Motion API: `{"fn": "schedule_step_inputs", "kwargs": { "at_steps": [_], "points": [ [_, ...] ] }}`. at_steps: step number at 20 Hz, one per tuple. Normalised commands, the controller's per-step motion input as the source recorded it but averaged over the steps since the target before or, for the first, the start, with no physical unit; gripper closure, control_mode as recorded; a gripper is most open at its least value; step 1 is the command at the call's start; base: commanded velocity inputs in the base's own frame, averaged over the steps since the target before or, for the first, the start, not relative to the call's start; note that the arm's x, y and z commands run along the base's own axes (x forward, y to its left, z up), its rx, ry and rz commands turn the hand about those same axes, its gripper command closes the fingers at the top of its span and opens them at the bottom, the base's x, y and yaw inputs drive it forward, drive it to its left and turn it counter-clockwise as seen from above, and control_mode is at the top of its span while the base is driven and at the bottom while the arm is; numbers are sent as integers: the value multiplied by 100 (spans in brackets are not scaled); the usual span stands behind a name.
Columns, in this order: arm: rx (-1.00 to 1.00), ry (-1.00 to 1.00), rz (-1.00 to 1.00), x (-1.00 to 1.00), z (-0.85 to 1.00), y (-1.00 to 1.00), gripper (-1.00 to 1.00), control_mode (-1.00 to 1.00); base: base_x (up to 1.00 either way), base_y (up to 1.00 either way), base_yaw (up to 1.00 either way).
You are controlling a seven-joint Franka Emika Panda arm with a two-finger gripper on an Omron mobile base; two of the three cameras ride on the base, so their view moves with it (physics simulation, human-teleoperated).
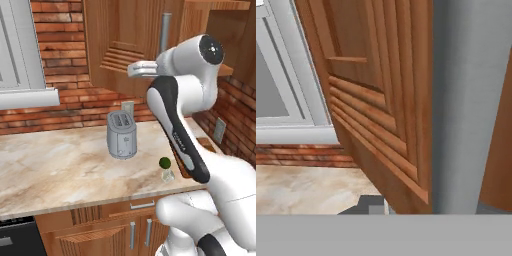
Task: Open the cabinet. Place the bowl and condiment on the counter. Then place the lime and garlic on the cutting board.
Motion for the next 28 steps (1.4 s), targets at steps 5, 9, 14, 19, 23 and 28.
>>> {"fn": "schedule_step_inputs", "kwargs": {
  "at_steps": [5, 9, 14, 19, 23, 28],
  "points": [
    [-8, 0, 0, -33, -29, 100, 100, -100, 0, 0, 0],
    [-5, 0, 0, -23, -27, 100, 100, -100, 0, 0, 0],
    [-3, 1, 0, -28, -22, 91, 100, -100, 0, 0, 0],
    [2, 0, -3, -91, 5, -1, -100, -100, 0, 0, 0],
    [13, 0, -12, -100, 30, -80, -100, -100, 0, 0, 0],
    [11, 0, -11, -100, 26, -71, -100, -100, 0, 0, 0]
  ]
}}
